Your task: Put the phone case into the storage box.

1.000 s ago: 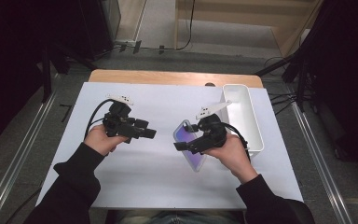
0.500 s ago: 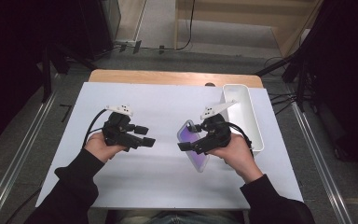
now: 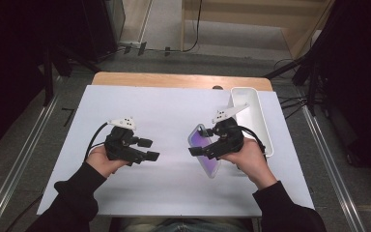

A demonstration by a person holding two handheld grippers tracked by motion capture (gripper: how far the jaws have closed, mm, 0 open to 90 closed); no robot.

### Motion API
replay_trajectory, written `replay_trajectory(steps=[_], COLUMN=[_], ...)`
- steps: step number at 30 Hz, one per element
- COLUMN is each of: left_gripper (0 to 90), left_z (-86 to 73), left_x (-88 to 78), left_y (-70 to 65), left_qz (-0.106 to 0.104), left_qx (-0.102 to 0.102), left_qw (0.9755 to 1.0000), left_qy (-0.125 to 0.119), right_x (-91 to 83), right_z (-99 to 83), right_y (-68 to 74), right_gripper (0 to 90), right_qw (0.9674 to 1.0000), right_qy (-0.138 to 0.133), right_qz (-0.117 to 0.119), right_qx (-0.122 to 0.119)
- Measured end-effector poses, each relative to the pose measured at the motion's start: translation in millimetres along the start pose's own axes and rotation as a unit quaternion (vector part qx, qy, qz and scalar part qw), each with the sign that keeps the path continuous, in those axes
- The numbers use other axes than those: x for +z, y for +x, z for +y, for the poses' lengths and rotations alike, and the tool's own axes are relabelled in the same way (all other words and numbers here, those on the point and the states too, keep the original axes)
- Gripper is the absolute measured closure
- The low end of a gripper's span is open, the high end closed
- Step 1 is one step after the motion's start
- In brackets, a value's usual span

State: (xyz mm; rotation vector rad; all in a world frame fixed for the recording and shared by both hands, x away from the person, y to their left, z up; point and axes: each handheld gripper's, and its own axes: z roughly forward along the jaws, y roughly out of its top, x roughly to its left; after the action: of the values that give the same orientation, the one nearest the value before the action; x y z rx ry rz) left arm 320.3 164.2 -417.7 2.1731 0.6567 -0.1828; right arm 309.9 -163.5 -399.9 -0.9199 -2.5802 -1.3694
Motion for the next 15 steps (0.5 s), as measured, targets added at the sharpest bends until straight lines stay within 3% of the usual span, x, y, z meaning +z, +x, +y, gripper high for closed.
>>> replay_trajectory(steps=[15], left_gripper=[33.9], left_z=[-24.6], left_x=[2.9], left_y=[-8.4], left_qz=[0.003], left_qx=[-0.003], left_qw=[1.0000], left_qy=[0.001], right_x=[-4.9], right_z=[1.1], right_y=[-2.8], right_gripper=[15.3], right_qw=[1.0000], right_qy=[0.004], right_qz=[0.009], right_qx=[0.001])
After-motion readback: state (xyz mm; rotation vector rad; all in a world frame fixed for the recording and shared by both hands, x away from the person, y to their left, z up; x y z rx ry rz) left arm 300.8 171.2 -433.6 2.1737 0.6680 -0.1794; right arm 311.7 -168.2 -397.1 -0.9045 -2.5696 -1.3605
